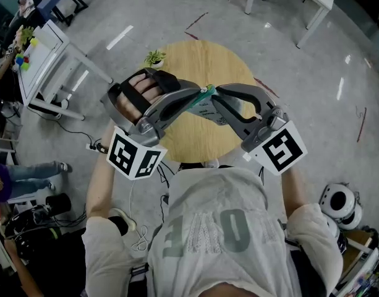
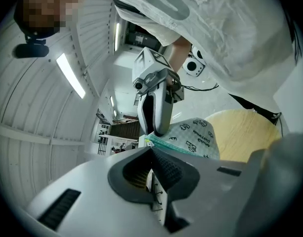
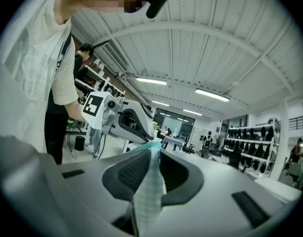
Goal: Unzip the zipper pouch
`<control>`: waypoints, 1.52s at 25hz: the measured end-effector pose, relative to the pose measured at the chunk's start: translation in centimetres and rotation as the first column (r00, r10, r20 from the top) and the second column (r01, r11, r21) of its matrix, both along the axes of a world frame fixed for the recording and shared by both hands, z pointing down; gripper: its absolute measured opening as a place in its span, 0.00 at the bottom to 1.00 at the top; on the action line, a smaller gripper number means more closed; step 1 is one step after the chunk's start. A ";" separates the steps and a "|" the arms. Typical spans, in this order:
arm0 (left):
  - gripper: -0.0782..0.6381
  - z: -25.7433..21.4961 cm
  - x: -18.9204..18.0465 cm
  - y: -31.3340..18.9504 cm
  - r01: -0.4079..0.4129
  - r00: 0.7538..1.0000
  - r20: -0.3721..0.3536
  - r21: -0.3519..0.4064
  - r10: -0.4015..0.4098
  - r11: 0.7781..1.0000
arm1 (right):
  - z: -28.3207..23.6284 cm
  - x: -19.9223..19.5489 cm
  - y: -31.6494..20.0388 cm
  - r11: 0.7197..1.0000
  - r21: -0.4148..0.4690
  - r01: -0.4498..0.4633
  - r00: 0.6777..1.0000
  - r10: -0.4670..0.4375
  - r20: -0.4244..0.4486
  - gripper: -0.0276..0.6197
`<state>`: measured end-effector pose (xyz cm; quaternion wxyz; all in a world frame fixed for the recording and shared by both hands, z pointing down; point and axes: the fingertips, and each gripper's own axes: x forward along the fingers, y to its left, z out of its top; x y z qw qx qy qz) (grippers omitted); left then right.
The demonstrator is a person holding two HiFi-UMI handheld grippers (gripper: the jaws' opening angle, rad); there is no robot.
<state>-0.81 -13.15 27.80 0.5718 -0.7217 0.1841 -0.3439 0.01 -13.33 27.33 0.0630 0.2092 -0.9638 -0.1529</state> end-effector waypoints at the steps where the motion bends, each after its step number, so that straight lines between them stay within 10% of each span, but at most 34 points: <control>1: 0.15 0.1 -0.1 0.1 -0.008 1.000 0.015 0.011 0.008 1.000 | 0.2 -0.2 0.1 0.999 -0.030 0.034 0.999 -0.035 -0.008 0.19; 8: 0.15 0.9 0.2 1.5 -0.053 0.997 0.062 0.015 0.052 0.998 | 1.8 -0.1 0.8 0.932 -0.267 0.247 0.967 -0.255 0.005 0.32; 13: 0.15 1.5 0.0 1.8 -0.044 0.997 0.057 -0.016 0.045 0.999 | 2.3 -0.1 1.2 0.865 -0.374 0.335 0.941 -0.327 0.086 0.14; 38: 0.15 6.1 -2.7 1.0 0.067 0.994 0.088 -0.103 -0.058 0.992 | -1.3 9.3 -3.5 0.958 -0.288 0.011 0.959 0.072 0.275 0.10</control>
